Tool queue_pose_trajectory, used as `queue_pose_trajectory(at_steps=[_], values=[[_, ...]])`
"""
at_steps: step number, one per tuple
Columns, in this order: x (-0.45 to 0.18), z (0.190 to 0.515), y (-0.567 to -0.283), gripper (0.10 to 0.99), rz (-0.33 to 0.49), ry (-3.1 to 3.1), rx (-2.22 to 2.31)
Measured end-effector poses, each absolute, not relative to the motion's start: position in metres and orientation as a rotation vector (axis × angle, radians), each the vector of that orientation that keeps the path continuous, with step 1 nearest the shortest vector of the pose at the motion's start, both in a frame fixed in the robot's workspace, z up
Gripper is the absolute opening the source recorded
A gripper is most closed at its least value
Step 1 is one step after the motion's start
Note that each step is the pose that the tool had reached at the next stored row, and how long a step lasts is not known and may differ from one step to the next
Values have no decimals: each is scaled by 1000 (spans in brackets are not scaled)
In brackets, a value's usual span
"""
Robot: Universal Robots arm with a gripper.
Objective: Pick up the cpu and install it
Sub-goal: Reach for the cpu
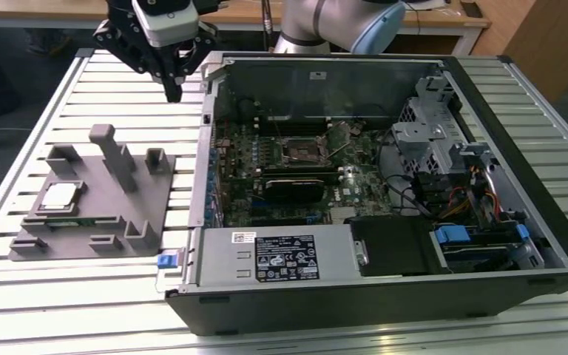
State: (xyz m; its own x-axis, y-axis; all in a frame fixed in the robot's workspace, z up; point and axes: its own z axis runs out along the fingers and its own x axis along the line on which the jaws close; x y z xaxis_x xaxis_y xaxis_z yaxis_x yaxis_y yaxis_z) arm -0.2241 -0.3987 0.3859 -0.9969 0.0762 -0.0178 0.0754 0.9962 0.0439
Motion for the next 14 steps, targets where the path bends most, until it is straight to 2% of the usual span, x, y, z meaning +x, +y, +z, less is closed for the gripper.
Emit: queue_pose_trajectory(at_steps=[14], values=[[-238,385,-399,106,67,3119,118]])
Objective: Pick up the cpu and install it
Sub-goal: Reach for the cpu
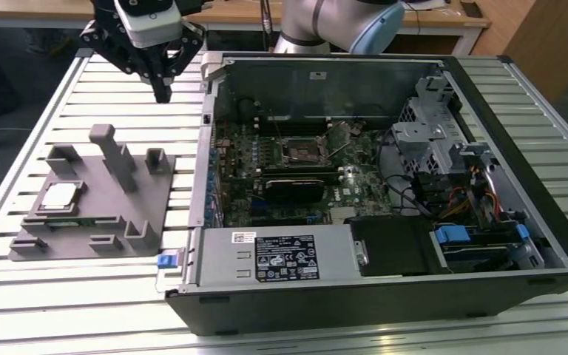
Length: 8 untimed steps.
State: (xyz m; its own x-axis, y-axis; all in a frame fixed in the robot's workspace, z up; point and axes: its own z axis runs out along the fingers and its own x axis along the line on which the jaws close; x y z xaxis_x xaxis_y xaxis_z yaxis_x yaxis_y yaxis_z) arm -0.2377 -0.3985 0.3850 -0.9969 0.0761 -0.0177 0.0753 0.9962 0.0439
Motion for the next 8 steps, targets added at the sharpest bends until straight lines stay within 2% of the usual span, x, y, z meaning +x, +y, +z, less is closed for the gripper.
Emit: queue_pose_trajectory(at_steps=[8], values=[[-245,385,-398,106,67,3119,118]])
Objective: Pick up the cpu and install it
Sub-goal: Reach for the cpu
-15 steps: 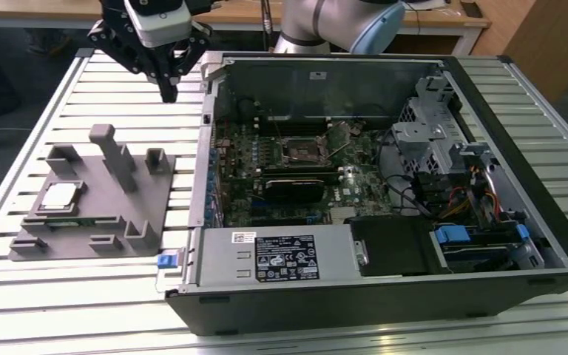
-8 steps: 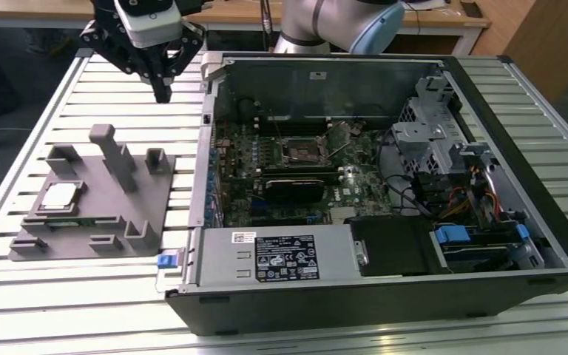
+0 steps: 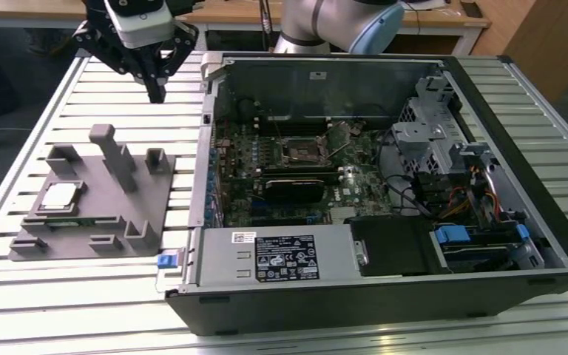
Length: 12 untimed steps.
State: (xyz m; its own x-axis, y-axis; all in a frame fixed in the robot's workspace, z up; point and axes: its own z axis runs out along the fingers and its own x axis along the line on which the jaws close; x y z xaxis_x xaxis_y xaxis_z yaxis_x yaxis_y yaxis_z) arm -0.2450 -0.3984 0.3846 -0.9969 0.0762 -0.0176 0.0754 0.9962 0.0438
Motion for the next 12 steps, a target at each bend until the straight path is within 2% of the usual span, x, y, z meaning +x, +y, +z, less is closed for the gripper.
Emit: queue_pose_trajectory(at_steps=[12], values=[[-261,384,-397,106,67,3120,119]])
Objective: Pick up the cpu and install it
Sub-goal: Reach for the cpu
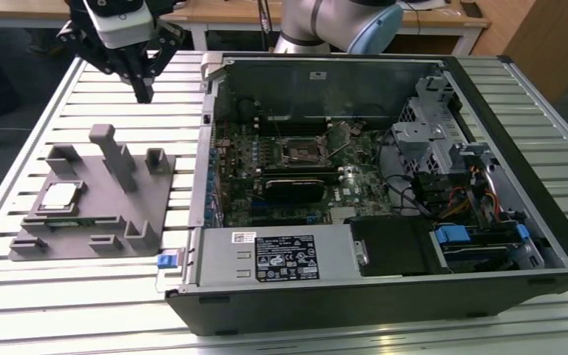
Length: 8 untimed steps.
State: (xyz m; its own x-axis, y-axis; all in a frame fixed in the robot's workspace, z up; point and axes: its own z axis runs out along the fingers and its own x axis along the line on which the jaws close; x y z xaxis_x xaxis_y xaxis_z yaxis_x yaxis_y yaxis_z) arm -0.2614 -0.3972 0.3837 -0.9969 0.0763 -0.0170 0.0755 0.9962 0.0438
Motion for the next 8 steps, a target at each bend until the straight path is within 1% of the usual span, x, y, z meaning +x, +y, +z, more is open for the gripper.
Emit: queue_pose_trajectory(at_steps=[8], values=[[-269,383,-397,106,67,3121,119]])
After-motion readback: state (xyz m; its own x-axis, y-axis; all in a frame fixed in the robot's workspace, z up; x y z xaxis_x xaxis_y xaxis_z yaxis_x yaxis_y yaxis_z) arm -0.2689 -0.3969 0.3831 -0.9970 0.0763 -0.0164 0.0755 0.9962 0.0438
